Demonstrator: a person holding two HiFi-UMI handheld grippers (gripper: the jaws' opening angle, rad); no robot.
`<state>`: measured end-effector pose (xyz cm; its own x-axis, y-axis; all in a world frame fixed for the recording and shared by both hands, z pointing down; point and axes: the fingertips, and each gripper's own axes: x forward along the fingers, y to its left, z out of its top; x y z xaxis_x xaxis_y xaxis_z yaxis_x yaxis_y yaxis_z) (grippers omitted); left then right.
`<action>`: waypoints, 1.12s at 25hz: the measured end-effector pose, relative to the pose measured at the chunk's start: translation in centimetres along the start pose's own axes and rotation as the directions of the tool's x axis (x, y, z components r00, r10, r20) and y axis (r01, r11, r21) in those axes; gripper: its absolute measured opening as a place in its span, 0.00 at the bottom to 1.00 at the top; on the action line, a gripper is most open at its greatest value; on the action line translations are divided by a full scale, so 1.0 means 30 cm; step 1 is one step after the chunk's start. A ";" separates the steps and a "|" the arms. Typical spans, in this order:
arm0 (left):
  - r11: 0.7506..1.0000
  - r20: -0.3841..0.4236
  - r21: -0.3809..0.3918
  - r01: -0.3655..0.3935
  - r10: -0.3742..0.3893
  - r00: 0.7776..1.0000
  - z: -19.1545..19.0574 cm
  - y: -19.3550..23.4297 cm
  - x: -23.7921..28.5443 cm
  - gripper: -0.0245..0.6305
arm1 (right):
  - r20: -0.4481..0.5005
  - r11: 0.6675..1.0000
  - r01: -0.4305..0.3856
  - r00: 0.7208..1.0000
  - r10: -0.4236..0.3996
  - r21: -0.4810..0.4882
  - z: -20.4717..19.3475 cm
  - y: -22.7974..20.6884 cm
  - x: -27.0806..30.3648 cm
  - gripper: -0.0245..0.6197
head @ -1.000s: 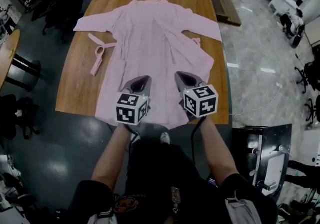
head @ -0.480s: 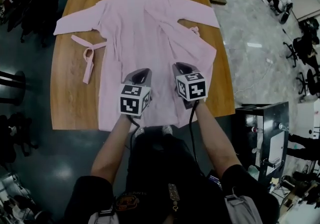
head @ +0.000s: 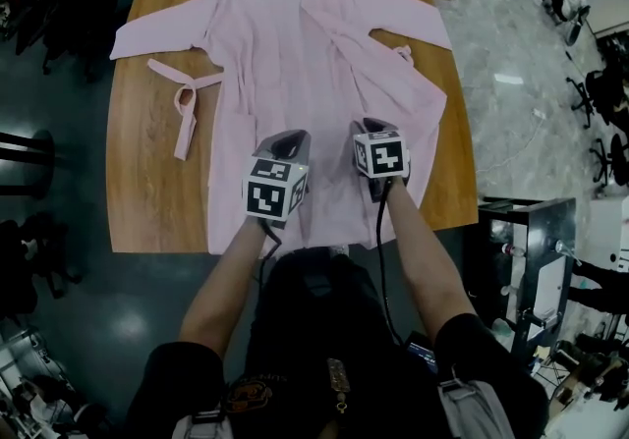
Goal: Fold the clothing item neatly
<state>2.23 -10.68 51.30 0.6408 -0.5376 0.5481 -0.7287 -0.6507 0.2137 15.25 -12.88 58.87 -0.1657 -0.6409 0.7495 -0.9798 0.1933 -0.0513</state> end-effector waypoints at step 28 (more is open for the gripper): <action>0.996 0.079 0.037 0.076 -0.079 0.994 -0.044 -0.045 -0.288 0.05 | 0.204 0.985 -0.145 0.966 0.161 -0.093 0.002 0.434 -0.501 0.05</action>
<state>-2.64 -4.45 47.34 0.7132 -0.5255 0.4639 -0.6685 -0.7090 0.2246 4.98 -0.78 46.88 -0.3407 -0.7395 0.5806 -0.9308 0.3525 -0.0972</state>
